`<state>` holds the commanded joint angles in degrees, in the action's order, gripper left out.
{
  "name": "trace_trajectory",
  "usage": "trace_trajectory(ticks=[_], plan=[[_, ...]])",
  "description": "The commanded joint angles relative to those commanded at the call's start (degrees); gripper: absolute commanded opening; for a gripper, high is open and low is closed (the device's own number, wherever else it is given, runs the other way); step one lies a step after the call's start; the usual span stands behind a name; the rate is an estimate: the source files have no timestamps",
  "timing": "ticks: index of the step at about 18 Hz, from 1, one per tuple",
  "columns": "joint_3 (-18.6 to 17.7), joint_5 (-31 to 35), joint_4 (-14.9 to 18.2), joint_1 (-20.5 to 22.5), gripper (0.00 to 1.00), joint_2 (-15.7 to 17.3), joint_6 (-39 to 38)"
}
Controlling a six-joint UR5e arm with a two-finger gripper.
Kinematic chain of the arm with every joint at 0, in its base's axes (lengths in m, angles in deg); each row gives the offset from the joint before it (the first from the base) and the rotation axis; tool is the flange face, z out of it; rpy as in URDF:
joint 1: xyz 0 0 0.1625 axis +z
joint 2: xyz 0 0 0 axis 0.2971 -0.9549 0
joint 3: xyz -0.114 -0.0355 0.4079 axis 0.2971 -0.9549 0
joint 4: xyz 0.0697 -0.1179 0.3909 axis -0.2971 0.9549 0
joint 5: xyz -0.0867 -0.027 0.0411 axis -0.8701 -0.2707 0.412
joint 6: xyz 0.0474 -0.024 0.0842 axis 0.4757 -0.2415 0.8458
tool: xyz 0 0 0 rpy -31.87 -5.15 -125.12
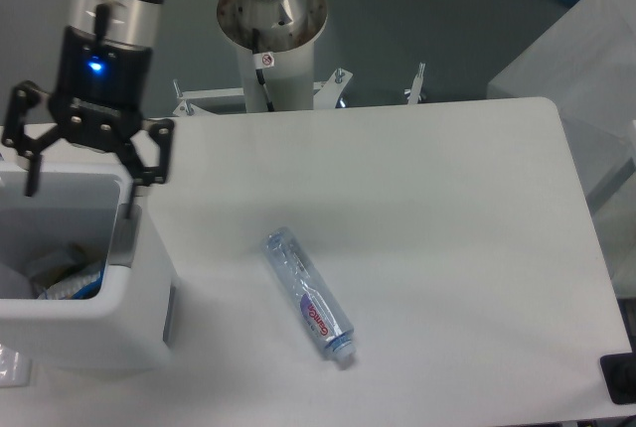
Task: Place the trash in the trash can
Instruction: 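Move the gripper over the clear water bottle's cap end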
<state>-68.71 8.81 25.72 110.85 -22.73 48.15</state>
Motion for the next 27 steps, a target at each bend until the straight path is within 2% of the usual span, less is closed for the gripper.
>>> trace_trajectory(ticks=[2, 6, 9, 13, 18, 24, 27], plan=[[-1.4, -0.4, -0.2, 3.8, 1.00, -1.1, 0.0], [-1.0, -3.5, -0.1, 10.4, 1.00, -6.2, -0.2], [-0.7, -3.2, -0.1, 12.1, 1.00, -10.1, -0.3], [1.4, -2.3, -0.6, 12.4, 1.00, -17.1, -0.2], [2.6, 2.6, -0.6, 12.2, 1.00, -21.1, -0.3], [3.9, 4.4, -0.6, 12.1, 1.00, -26.8, -0.3], [4.2, 5.2, -0.5, 11.9, 1.00, -28.5, -0.3]])
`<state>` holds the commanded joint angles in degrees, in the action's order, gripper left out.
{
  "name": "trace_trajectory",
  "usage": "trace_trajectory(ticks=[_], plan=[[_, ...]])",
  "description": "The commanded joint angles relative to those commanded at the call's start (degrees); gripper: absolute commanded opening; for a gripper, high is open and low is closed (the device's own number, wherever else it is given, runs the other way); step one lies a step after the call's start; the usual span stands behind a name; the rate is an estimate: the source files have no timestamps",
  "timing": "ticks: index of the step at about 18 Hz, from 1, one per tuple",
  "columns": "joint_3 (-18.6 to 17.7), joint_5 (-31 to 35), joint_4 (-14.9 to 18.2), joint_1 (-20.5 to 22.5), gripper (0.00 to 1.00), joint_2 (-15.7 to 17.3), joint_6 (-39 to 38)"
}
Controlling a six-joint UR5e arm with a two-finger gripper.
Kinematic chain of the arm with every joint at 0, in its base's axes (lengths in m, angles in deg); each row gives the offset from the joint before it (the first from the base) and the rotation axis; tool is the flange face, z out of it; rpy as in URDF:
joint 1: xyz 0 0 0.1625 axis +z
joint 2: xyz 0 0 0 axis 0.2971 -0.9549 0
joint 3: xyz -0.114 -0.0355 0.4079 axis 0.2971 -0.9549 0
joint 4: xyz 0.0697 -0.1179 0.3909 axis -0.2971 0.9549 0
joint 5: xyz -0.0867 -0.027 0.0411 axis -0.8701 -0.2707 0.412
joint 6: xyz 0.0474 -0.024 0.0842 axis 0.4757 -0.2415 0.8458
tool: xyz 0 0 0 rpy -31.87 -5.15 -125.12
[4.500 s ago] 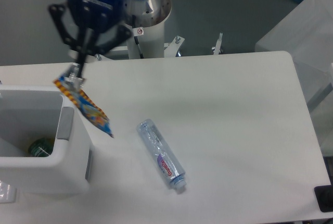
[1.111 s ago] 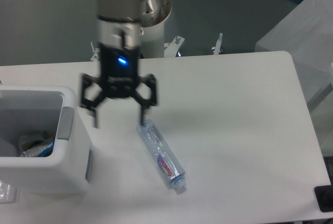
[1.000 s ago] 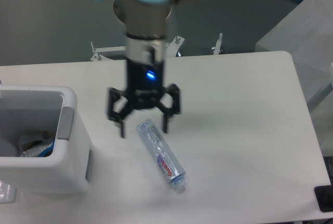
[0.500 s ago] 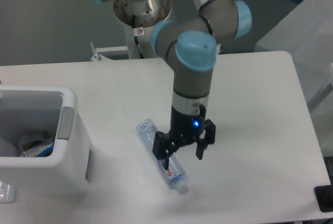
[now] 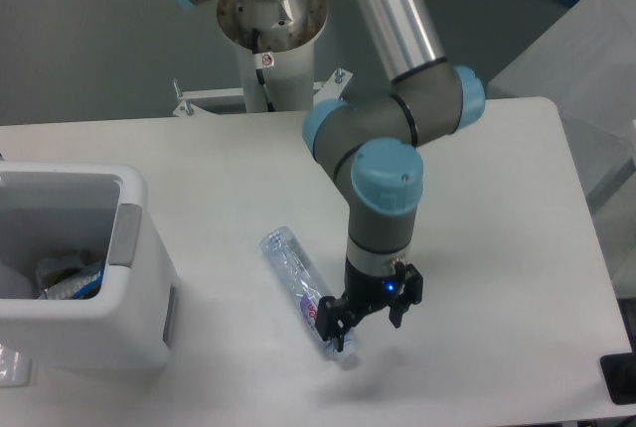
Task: Place the trash in the trash can
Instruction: 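Move the gripper over the clear water bottle's cap end, then lower the gripper and close it around the bottle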
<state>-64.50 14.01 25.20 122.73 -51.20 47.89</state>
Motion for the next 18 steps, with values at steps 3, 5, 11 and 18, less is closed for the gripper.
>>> trace_trajectory(ticks=[3, 5, 11, 18], plan=[[-0.2, 0.1, 0.1, 0.0, 1.00, -0.7, 0.2], [0.0, 0.2, 0.0, -0.1, 1.00, -1.1, 0.2], [0.7, 1.1, -0.1, -0.8, 1.00, -2.5, -1.0], [3.0, 2.5, 0.0, -2.2, 1.00, -5.0, -2.5]])
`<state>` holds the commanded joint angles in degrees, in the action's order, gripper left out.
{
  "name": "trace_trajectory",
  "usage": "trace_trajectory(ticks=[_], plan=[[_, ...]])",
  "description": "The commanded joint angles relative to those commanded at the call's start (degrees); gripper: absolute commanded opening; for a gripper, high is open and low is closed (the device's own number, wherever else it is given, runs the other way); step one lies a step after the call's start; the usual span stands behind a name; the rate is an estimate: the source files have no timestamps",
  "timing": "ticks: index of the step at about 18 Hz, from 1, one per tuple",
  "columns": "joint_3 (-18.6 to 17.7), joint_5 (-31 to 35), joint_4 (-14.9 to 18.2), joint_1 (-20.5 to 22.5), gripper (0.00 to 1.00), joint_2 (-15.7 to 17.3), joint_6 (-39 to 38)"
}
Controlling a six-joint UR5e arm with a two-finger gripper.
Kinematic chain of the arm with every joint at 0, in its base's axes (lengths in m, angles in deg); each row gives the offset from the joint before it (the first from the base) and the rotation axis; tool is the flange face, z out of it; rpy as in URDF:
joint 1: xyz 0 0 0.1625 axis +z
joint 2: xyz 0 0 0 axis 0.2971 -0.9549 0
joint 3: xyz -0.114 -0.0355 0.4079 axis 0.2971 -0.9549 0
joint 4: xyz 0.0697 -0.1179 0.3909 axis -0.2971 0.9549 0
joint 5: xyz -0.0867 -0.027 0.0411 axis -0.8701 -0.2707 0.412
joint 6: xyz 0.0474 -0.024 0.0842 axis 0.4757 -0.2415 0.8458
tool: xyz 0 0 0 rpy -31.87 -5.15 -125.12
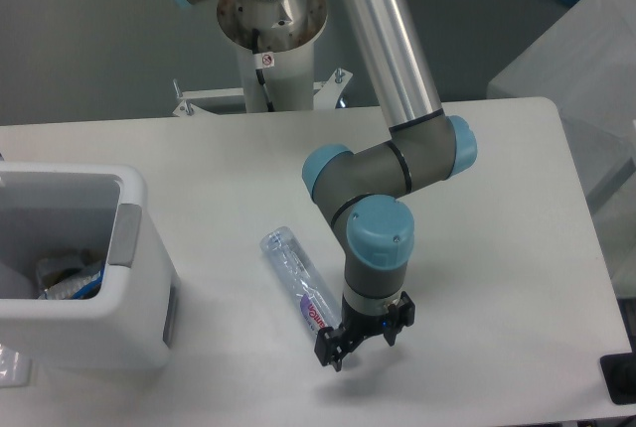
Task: Place the trash in the trash can
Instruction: 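Lower the gripper and close it around the bottle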
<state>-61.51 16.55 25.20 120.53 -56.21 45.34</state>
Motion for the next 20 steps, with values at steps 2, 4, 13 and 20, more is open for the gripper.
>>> trace_trajectory(ticks=[2, 4, 13, 20], plan=[[-0.3, 0.2, 0.0, 0.0, 1.00, -0.4, 0.2], [-0.1, 0.6, 0.0, 0.0, 0.96, -0.4, 0.2], [-0.1, 2.0, 0.0, -0.8, 0.73, -1.1, 0.3], [-0.4, 2.3, 0.1, -0.8, 0.58, -1.1, 0.3]])
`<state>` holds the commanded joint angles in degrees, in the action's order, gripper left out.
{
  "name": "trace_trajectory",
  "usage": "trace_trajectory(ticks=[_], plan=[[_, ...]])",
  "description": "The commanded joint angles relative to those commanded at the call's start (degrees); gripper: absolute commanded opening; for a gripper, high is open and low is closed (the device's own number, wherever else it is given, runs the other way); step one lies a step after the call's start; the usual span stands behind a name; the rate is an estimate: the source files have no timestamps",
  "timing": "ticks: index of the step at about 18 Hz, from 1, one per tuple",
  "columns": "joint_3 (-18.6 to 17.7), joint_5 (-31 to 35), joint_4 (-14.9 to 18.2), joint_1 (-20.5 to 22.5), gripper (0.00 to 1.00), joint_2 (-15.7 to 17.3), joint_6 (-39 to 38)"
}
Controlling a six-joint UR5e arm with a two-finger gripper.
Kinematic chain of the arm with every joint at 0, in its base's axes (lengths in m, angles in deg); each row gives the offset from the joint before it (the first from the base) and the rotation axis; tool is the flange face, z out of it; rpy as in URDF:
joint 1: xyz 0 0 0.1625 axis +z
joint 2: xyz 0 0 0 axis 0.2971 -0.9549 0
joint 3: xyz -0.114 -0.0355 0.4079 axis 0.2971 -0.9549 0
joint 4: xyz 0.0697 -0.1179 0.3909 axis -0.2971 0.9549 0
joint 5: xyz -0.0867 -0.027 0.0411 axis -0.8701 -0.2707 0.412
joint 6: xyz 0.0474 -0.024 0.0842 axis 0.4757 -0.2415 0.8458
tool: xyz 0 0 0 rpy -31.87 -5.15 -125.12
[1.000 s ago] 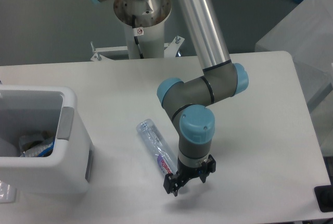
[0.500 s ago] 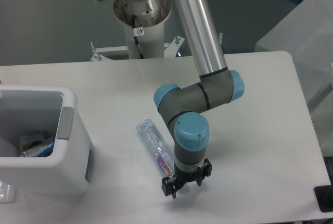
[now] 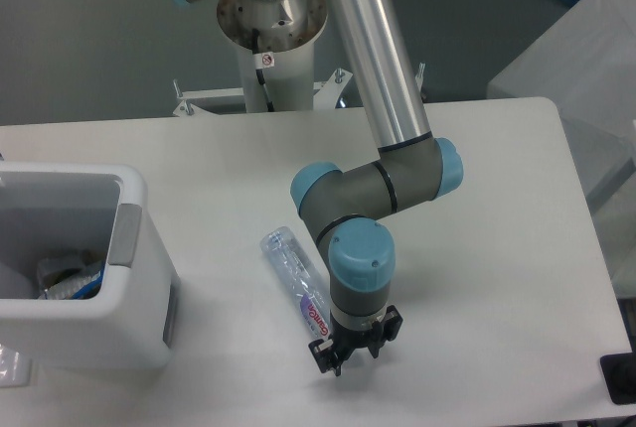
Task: Place the trash in the trash can
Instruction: 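Lower the gripper and close it around the bottle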
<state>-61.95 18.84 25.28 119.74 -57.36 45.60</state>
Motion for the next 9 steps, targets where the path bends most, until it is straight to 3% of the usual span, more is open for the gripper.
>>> trace_trajectory(ticks=[9], plan=[[-0.4, 0.3, 0.0, -0.6, 0.40, 0.1, -0.2]])
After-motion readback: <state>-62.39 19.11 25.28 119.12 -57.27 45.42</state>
